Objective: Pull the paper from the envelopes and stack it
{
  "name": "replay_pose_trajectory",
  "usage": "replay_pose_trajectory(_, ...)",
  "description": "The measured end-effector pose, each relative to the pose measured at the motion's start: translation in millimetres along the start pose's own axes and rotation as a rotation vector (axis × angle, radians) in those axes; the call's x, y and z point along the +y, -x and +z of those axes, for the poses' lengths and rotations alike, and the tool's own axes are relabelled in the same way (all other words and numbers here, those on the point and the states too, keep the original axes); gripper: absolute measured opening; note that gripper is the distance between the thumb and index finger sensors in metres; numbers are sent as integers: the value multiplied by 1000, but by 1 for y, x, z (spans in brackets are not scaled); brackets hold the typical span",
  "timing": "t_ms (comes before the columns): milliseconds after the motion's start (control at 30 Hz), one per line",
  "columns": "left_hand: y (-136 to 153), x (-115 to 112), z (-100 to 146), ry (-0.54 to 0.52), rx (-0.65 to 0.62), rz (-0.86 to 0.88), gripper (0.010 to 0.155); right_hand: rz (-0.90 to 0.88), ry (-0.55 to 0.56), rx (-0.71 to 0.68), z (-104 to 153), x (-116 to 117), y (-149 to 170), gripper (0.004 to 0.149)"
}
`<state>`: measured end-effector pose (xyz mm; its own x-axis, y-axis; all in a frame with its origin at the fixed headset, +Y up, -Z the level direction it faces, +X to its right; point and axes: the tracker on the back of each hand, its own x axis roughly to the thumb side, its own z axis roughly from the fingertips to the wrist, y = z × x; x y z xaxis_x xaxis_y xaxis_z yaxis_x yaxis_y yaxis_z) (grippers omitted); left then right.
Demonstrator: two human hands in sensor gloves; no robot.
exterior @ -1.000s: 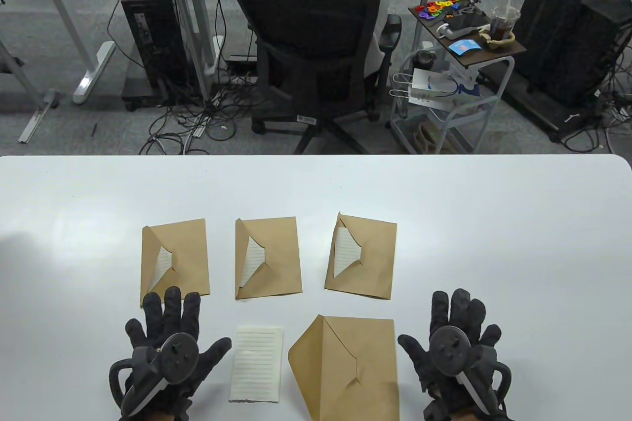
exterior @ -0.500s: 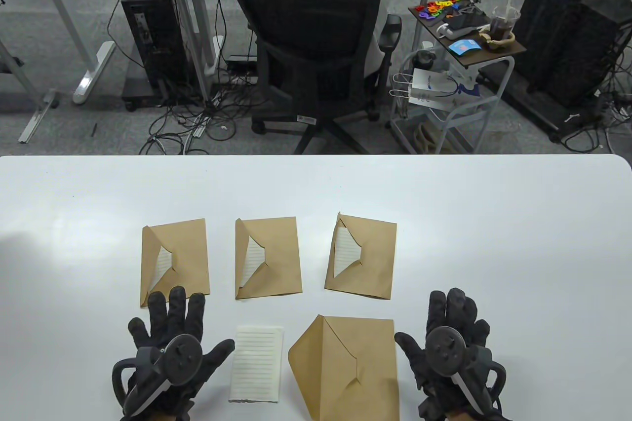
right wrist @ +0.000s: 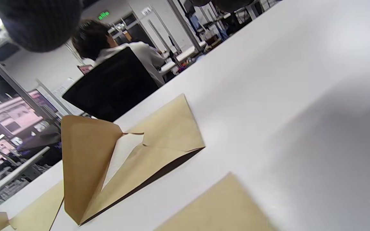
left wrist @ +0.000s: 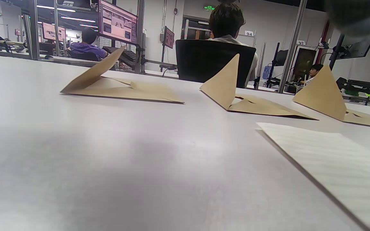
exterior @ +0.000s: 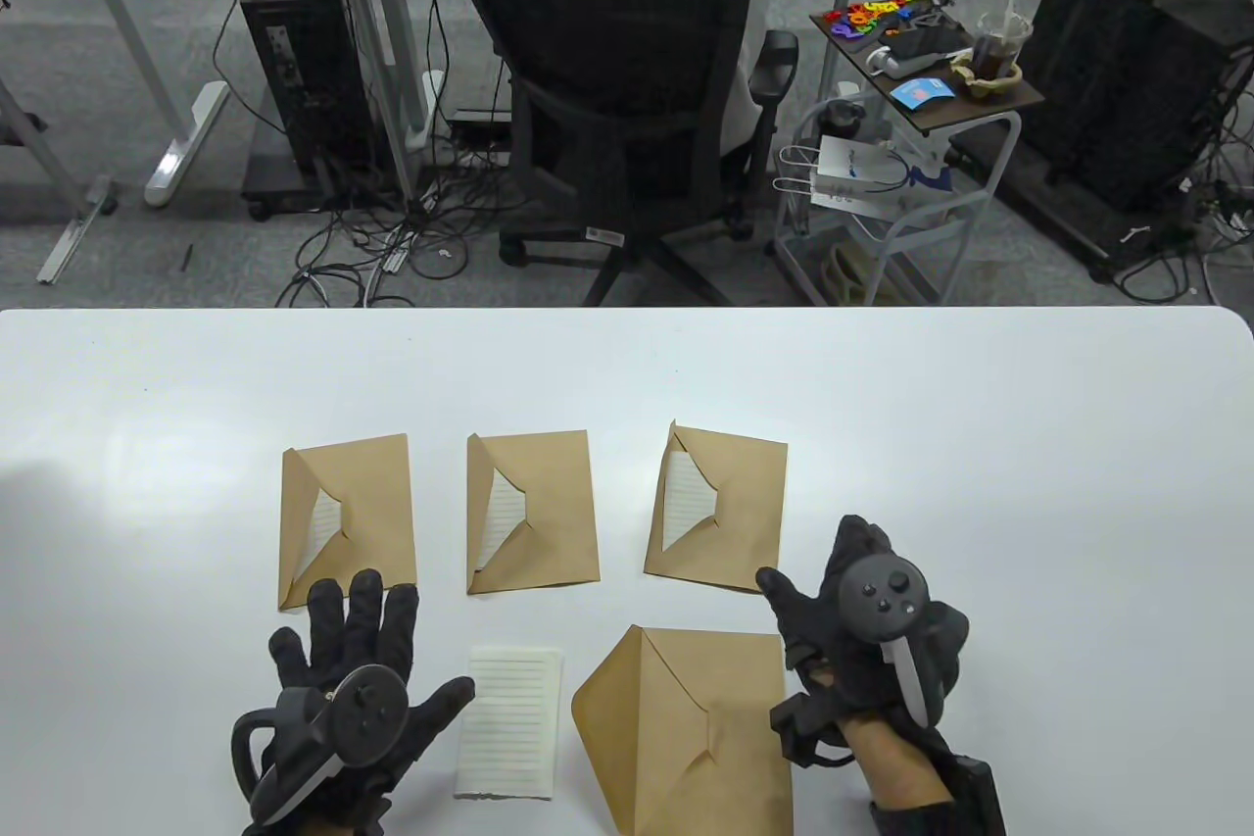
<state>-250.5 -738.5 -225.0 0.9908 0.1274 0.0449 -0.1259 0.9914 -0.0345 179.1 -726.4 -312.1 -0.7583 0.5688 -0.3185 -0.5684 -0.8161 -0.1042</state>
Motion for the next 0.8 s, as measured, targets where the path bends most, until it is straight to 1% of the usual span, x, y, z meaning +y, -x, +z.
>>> replay_pose_trajectory(167, 0, 0, -1, -4, -6, 8, 103, 29, -102, 158, -35, 24, -21, 104)
replay_pose_trajectory(267, 1, 0, -1, -3, -8, 11, 103, 76, -128, 230, -51, 40, -27, 105)
replay_pose_trajectory(300, 1, 0, -2, -2, -8, 13, 103, 63, -133, 254, -56, 47, -27, 106)
replay_pose_trajectory(333, 1, 0, -2, 0, -8, 16, 103, 55, -114, 289, -60, 53, -28, 107)
replay_pose_trajectory(400, 1, 1, -2, 3, -9, 20, 103, 87, -110, 327, -66, 62, -28, 109)
replay_pose_trajectory(467, 2, 1, -3, 3, -9, 21, 103, 150, -92, 335, -69, 68, -30, 113)
replay_pose_trajectory(500, 2, 1, -3, 4, -10, 22, 103, 182, -63, 332, -70, 70, -32, 115)
replay_pose_trajectory(533, 2, 1, -3, 4, -10, 23, 103, 196, -55, 333, -71, 71, -33, 114)
replay_pose_trajectory(567, 2, 1, -3, 5, -11, 24, 103, 219, -61, 341, -72, 74, -35, 118)
replay_pose_trajectory(600, 2, 1, -3, 4, -12, 24, 103, 247, -70, 349, -72, 77, -36, 118)
replay_pose_trajectory(667, 1, 1, -4, 5, -14, 21, 103, 321, -33, 356, -71, 79, -38, 118)
replay_pose_trajectory(700, 1, 1, -4, 7, -16, 20, 103, 279, -13, 352, -72, 79, -39, 117)
replay_pose_trajectory(800, 0, 1, -4, 9, -18, 14, 103, 251, 15, 365, -73, 76, -39, 114)
